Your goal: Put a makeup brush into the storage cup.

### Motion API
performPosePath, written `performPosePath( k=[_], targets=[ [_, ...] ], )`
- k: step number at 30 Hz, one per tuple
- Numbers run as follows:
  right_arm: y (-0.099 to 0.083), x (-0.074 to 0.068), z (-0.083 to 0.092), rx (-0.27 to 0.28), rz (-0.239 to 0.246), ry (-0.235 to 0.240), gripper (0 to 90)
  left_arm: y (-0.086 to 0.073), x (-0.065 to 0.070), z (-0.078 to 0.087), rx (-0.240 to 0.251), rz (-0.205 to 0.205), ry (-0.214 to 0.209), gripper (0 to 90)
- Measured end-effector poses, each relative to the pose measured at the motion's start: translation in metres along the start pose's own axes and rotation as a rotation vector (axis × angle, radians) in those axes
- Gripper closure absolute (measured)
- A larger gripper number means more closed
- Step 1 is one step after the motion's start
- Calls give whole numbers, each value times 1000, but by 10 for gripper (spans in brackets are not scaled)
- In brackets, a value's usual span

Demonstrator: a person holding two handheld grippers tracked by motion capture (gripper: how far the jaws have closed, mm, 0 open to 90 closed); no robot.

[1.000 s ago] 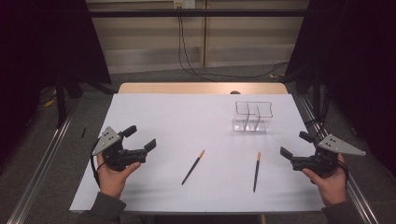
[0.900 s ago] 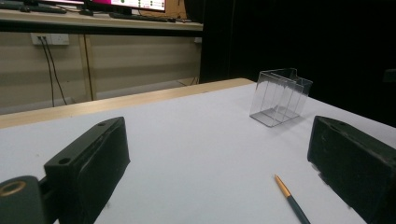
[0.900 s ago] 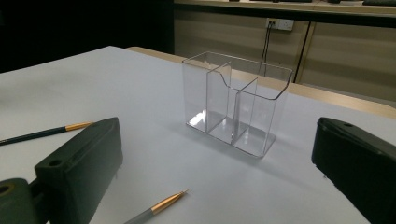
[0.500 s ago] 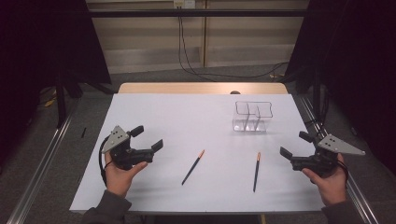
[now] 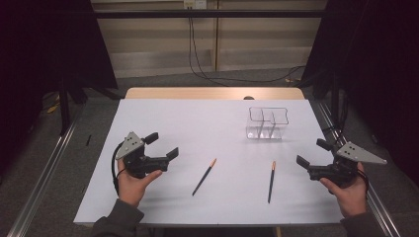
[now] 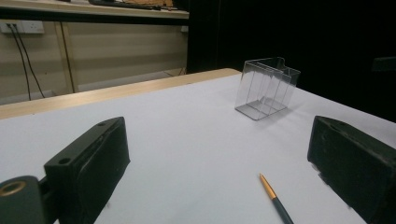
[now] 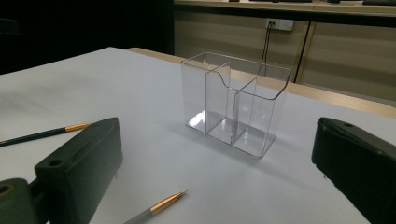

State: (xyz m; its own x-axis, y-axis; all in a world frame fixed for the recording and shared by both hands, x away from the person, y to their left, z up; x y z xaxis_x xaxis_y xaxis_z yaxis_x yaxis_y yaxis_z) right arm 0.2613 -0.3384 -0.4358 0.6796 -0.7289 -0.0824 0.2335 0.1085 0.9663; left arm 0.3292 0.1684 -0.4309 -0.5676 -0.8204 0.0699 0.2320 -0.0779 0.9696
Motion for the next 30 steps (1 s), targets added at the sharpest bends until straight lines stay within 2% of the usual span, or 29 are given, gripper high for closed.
performPosePath(
  k=[2,4,6,7,8,9,10,11,12,13,20,22,24,27,28,30],
  targets=[
    [0,0,0,1,1,-5,15,0,1,-1,-4,-1,5,51],
    [0,0,-1,-2,-2,2,15,0,2,-3,-7,-8,-11,51],
    [0,-1,0,-3,-2,5,15,0,5,-6,-4,8,-19,51],
    [0,0,0,-1,-2,2,15,1,7,-7,-4,5,-6,51],
    [0,0,0,0,0,2,15,1,8,-8,-2,5,-23,51],
    [0,0,0,0,-4,1,15,1,10,-9,0,16,-18,51],
    [0,0,0,1,-3,0,15,2,10,-10,3,-3,-20,51],
    [0,0,0,1,-3,0,15,2,10,-10,3,-3,-20,51],
    [0,0,1,0,-4,2,15,3,12,-12,6,1,-40,51],
    [0,0,0,0,-3,1,15,3,13,-13,5,8,-28,51],
    [0,0,0,2,-1,5,15,5,22,-21,4,-4,-55,51],
    [0,0,0,3,0,4,15,5,24,-24,4,-9,-48,51],
    [0,0,0,3,-1,7,15,5,27,-27,8,-4,-68,51],
    [0,0,0,1,-4,7,15,5,31,-31,7,-12,-65,51],
    [0,-1,0,3,-6,4,15,5,33,-32,3,-3,-72,51],
    [0,0,0,1,-6,5,15,6,35,-34,11,-12,-90,51]
  ],
)
Point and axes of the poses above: each handheld gripper's, and its own axes: z roughly backward along the jaws, y roughly out of its top, x roughly to its right, the point moved 3 cm from there along -z, roughly forward along the jaws, and after that the axes turned 13 degrees about y, right-handed, at the moved point
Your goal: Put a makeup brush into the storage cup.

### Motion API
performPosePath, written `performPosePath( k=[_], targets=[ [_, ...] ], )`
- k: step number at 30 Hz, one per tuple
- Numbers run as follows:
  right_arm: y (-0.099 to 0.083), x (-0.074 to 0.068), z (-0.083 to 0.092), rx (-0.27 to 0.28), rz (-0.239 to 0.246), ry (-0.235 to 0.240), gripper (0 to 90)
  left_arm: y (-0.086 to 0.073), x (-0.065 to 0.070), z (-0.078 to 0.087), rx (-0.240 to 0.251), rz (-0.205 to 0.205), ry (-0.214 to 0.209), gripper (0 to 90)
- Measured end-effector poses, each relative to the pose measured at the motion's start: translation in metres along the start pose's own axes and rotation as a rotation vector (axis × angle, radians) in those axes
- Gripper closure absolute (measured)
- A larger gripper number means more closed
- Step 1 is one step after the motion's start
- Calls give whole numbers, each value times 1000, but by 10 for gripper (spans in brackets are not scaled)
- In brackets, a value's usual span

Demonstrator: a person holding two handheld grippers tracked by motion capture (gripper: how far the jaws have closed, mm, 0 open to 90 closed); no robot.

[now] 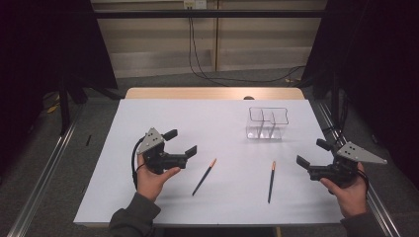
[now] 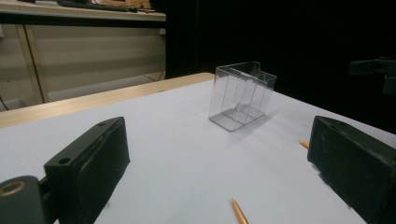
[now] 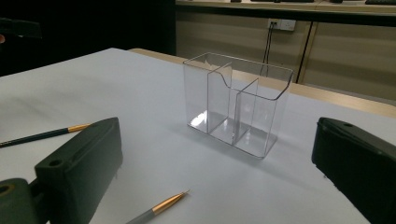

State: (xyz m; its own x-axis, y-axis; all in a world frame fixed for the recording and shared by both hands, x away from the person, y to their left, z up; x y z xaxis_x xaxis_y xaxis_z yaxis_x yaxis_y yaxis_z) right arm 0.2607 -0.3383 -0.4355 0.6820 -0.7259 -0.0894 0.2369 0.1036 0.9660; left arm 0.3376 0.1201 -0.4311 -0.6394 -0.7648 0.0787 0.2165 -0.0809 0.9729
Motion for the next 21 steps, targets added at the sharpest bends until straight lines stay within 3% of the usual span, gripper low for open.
performPosePath(
  k=[4,7,8,9,12,14,18,20,21],
  targets=[
    [0,0,0,2,1,0,15,1,4,-5,-6,-17,4,52],
    [0,0,0,2,1,2,15,0,9,-10,5,4,-3,52],
    [0,0,0,1,5,0,15,0,8,-10,-13,-25,3,52],
    [0,0,0,1,5,0,15,0,11,-13,7,5,-14,52],
    [0,0,0,1,3,1,15,-1,14,-17,-6,-5,-7,53],
    [0,0,0,3,-1,0,15,-1,16,-20,2,7,-26,53],
    [0,0,1,5,4,-1,15,0,17,-22,-7,-33,-17,53],
    [0,0,1,3,7,5,15,0,22,-25,5,3,-17,53],
    [0,0,1,4,7,3,15,0,22,-26,8,-7,-27,53]
  ],
)
Point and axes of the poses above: each handheld gripper's, and its own axes: z roughly backward along the jaws, y roughly out of its top, x roughly to its right, the point moved 3 cm from there along -z, roughly forward along the jaws, and after that the axes turned 13 degrees about y, right-handed, at the moved point
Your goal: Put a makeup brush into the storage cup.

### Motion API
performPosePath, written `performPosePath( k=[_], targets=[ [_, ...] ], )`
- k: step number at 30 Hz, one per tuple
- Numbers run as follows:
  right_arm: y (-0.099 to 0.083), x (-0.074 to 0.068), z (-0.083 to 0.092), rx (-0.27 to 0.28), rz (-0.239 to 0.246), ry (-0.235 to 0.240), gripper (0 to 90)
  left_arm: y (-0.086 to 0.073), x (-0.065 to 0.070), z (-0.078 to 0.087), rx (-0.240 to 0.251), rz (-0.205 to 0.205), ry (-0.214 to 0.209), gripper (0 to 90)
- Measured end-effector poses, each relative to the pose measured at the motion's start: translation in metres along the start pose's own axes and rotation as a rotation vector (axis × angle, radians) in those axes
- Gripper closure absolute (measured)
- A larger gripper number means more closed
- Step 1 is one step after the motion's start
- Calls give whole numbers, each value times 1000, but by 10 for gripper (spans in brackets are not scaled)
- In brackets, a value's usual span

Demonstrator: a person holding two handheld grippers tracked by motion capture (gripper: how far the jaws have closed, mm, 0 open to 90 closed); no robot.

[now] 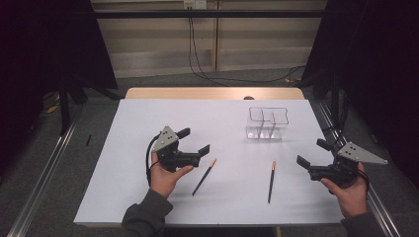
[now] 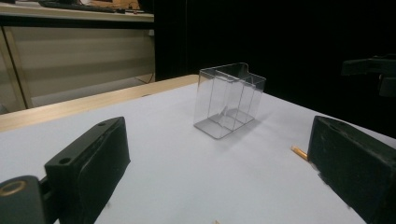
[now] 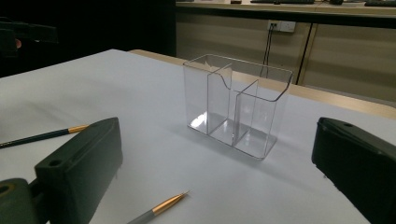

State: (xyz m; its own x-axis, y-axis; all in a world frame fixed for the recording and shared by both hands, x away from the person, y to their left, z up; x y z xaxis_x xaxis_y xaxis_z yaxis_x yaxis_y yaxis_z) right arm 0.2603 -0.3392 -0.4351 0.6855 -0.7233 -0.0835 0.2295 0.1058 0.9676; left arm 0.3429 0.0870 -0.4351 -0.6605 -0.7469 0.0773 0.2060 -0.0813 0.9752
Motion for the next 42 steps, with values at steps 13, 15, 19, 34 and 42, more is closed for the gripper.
performPosePath(
  k=[13,15,19,34,42],
  targets=[
    [-1,1,0,-3,6,1,15,-2,8,-7,-15,-7,-11,53],
    [-1,1,0,-5,7,-7,15,-2,7,-7,-24,-7,-7,53],
    [-1,1,0,-2,-1,-3,15,-3,8,-7,-36,-4,-6,53],
    [0,0,-1,10,-10,-1,14,-2,6,-11,-146,3,37,53],
    [0,1,0,2,-1,0,14,-3,5,-16,-218,0,53,53]
  ],
)
Point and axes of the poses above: each handheld gripper's, and its own axes: z roughly backward along the jaws, y roughly out of its top, x roughly to its right, the point moved 3 cm from there along -z, roughly forward along the jaws, and after that the axes turned 13 degrees about y, right-handed, at the moved point
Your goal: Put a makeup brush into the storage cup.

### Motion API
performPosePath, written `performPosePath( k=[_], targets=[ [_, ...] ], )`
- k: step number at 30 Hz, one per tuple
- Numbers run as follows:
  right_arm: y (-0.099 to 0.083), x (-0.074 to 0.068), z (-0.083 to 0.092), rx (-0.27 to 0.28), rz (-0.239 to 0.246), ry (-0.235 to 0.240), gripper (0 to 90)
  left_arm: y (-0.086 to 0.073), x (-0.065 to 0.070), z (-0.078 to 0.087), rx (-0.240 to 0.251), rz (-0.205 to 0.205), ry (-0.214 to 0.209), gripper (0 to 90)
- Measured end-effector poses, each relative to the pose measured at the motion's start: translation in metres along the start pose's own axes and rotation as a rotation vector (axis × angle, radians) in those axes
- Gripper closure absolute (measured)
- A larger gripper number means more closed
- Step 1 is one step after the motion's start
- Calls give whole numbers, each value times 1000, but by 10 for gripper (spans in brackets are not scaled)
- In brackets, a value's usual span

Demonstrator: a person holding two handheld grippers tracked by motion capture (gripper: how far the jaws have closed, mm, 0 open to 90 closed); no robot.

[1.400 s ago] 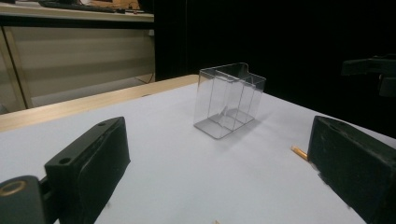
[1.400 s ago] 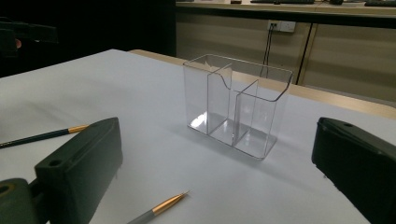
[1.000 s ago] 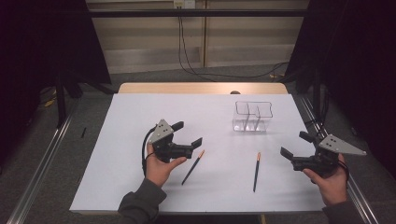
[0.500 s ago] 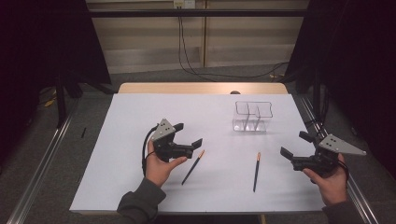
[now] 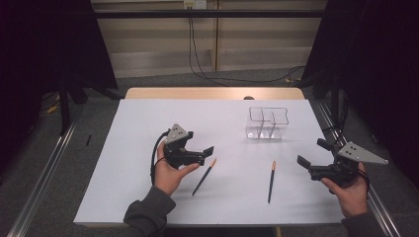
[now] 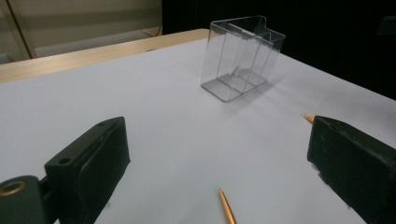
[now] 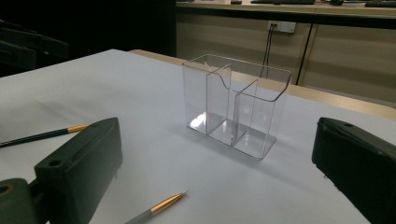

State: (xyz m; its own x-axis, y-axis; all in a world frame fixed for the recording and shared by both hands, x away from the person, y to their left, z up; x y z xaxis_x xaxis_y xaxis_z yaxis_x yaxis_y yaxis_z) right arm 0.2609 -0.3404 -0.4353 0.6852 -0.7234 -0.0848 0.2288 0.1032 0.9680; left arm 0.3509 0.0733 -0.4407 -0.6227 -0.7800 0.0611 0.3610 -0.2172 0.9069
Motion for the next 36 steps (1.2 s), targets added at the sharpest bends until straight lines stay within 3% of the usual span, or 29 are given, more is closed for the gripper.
performPosePath(
  k=[10,17,24,27,28,29,36],
  targets=[
    [0,0,0,-2,7,-3,14,0,2,-6,-94,1,7,52],
    [0,0,1,-2,2,0,14,1,2,-10,-188,-3,28,52],
    [0,0,0,-3,2,2,14,1,3,-13,-289,-21,28,52],
    [1,-1,0,-4,3,9,14,1,5,-15,-327,-11,24,52],
    [0,0,0,-9,8,2,14,1,4,-16,-339,-29,27,52],
    [0,0,0,-10,7,4,14,1,6,-17,-350,-16,27,52],
    [1,-1,0,-10,12,5,15,3,10,-20,-423,-47,23,52]
  ],
)
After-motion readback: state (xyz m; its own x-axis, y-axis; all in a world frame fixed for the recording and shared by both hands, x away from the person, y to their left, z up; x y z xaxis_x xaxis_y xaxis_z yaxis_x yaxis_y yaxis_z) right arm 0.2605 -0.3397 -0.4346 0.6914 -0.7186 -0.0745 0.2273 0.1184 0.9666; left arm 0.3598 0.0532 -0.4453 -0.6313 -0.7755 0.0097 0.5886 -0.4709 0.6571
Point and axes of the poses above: each handheld gripper's, and its own axes: z roughly backward along the jaws, y roughly out of its top, x roughly to its right, the point moved 3 cm from there along -z, roughly forward along the jaws, and after that the axes turned 13 degrees about y, right-handed, at the moved point
